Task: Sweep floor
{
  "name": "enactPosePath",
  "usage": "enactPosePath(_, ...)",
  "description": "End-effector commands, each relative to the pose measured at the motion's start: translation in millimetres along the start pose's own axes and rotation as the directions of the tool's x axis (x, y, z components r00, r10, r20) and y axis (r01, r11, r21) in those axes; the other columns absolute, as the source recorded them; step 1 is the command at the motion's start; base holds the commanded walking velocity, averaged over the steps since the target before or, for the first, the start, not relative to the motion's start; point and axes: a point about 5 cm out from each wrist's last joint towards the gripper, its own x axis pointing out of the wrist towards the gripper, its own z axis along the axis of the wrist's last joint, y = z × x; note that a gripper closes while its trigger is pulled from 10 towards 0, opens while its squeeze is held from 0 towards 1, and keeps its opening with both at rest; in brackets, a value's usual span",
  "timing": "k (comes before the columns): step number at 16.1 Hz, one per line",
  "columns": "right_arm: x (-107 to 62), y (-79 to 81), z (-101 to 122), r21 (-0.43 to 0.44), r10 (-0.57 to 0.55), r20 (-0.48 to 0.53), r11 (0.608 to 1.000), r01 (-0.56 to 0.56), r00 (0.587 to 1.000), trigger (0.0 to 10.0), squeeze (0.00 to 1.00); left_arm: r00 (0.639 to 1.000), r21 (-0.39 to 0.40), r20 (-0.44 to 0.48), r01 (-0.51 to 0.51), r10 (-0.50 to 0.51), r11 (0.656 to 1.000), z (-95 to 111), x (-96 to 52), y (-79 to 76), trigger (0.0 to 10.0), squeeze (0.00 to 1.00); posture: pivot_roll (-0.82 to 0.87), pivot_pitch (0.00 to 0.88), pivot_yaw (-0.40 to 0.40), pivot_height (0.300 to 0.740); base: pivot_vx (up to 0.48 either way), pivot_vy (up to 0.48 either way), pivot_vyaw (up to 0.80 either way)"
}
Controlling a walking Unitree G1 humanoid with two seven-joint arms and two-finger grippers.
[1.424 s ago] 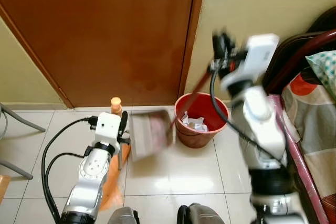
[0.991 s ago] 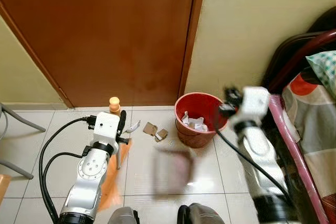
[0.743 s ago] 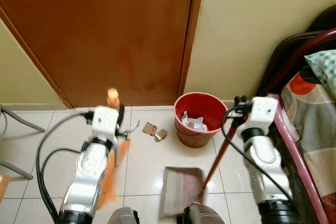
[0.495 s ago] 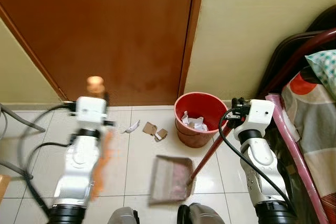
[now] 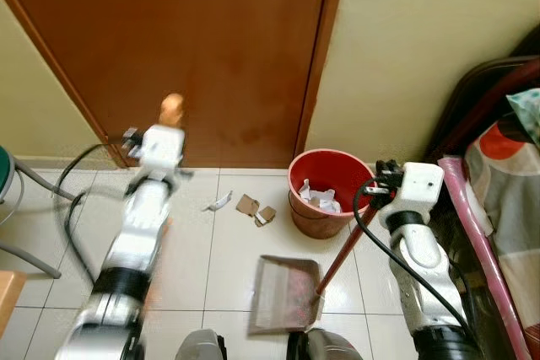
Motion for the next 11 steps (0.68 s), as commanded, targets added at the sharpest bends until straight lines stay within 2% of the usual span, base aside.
enactPosePath(1,-1.4,-10.6,8.3,-0.016,-0.032,0.035,0.999,0.033,0.999,10.0,0.0,0.997,0.06,0.067,0.034,-0.038,0.998,12.7,8.9,-4.7,10.0,0.0,-0.04,0.117,0.002,0.74,0.0,0.0,0.0)
enactPosePath(4,-5.6,-16.9,8.1,-0.023,-0.059,0.034,0.998,0.06,0.998,10.0,0.0,0.994,0.105,0.082,0.058,-0.067,0.993,21.0,24.8,-15.0,10.0,0.0,-0.06,0.121,0.009,0.74,0.0,0.0,0.0)
enactPosePath(6,-7.3,-16.2,8.0,-0.022,-0.06,0.035,0.998,0.061,0.998,10.0,0.0,0.982,0.119,0.102,0.146,-0.159,0.982,26.4,27.0,-36.8,10.0,0.0,-0.07,0.122,0.011,0.74,0.0,0.0,0.0)
enactPosePath(7,-7.5,-15.9,8.1,-0.022,-0.06,0.035,0.998,0.061,0.998,10.0,0.0,0.977,0.121,0.108,0.168,-0.181,0.978,27.7,27.2,-43.0,10.0,0.0,-0.07,0.123,0.013,0.74,0.0,0.0,0.0)
enactPosePath(8,-7.2,-15.2,8.6,-0.02,-0.061,0.036,0.998,0.062,0.997,10.0,0.0,0.962,0.126,0.122,0.231,-0.246,0.965,30.4,25.7,-62.3,10.0,0.0,-0.07,0.124,0.015,0.74,0.0,0.0,0.0)
enactPosePath(9,-6.9,-14.8,9.0,-0.019,-0.063,0.038,0.998,0.063,0.997,10.0,0.0,0.942,0.168,0.139,0.282,-0.306,0.945,33.0,21.5,-82.5,10.0,0.0,-0.07,0.124,0.016,0.74,0.0,0.0,0.0)
enactPosePath(10,-6.9,-14.6,9.2,-0.018,-0.064,0.039,0.998,0.065,0.997,10.0,0.0,0.932,0.207,0.153,0.295,-0.329,0.933,33.5,19.3,-91.0,10.0,0.0,-0.08,0.124,0.017,0.74,0.0,0.0,0.0)
enactPosePath(11,-6.6,-14.1,10.4,-0.018,-0.066,0.043,0.998,0.067,0.997,10.0,0.0,0.911,0.202,0.153,0.351,-0.384,0.914,32.9,15.2,-104.0,10.0,0.0,-0.08,0.125,0.019,0.74,0.0,0.0,0.0)
